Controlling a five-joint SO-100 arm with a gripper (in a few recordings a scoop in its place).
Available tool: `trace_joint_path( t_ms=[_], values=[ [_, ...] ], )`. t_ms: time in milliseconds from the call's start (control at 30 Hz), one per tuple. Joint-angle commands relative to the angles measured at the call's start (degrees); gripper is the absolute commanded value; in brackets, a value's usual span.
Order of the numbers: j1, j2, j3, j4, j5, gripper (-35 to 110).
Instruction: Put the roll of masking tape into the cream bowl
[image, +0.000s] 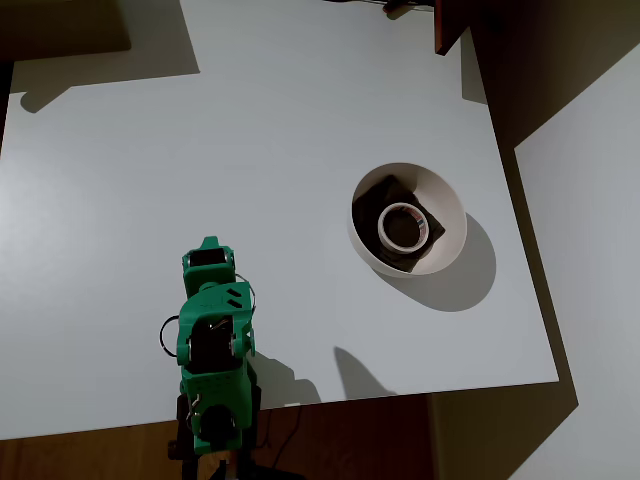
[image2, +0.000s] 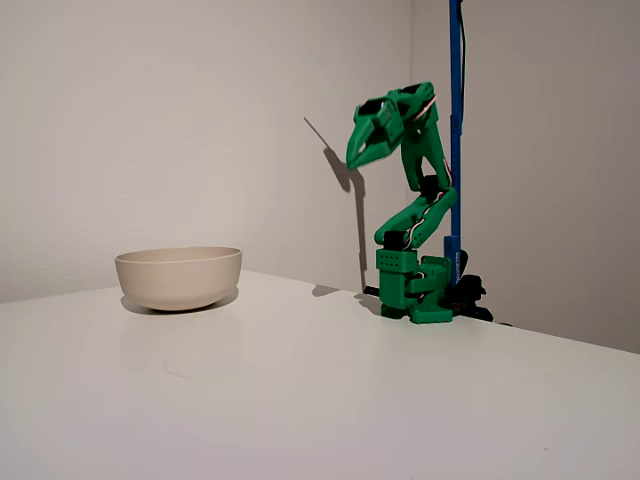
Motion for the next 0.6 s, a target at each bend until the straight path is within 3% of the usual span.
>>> trace_joint_path(
  t_ms=[0, 333, 567],
  values=[
    [0.3, 9.6, 17.1, -4.7, -2.3, -8],
    [1.8, 27.5, 44.9, -10.4, -4.2, -8],
    [2.5, 32.7, 53.7, -10.9, -2.4, -8]
  ],
)
